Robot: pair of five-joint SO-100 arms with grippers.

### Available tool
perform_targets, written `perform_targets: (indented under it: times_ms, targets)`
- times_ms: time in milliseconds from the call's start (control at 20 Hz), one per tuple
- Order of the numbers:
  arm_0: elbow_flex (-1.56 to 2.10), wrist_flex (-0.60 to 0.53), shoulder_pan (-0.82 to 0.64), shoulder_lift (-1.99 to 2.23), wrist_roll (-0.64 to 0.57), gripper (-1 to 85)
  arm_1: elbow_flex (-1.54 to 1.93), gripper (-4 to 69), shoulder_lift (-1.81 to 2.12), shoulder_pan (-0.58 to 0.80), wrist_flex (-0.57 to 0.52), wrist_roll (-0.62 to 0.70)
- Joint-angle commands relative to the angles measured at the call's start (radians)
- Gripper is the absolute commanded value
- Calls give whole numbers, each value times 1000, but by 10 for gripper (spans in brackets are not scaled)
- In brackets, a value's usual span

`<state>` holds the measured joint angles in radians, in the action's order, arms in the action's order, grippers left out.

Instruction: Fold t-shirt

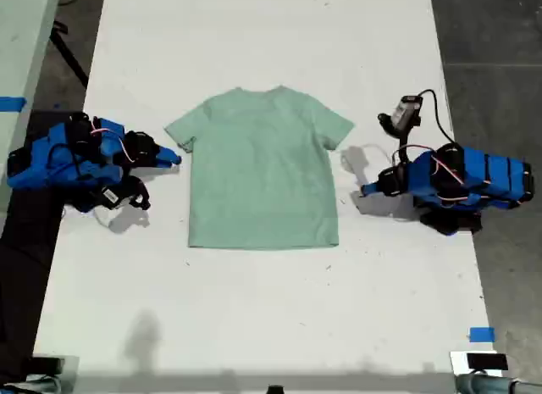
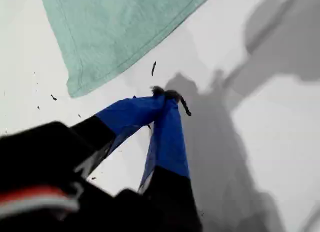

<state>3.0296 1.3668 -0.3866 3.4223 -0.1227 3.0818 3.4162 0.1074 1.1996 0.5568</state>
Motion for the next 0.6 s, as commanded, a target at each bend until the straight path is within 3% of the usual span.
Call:
perform_targets:
  times_ms: [0,250,550]
  targets:
    - [-2,3,124,2,8,3,-12,-9,8,138,2,-468]
    - [-2,3,129,2,8,3,-12,-9,8,143,2,-468]
    - [-3,3,110,2,15,6,-11,-9,8,161,-2,-561]
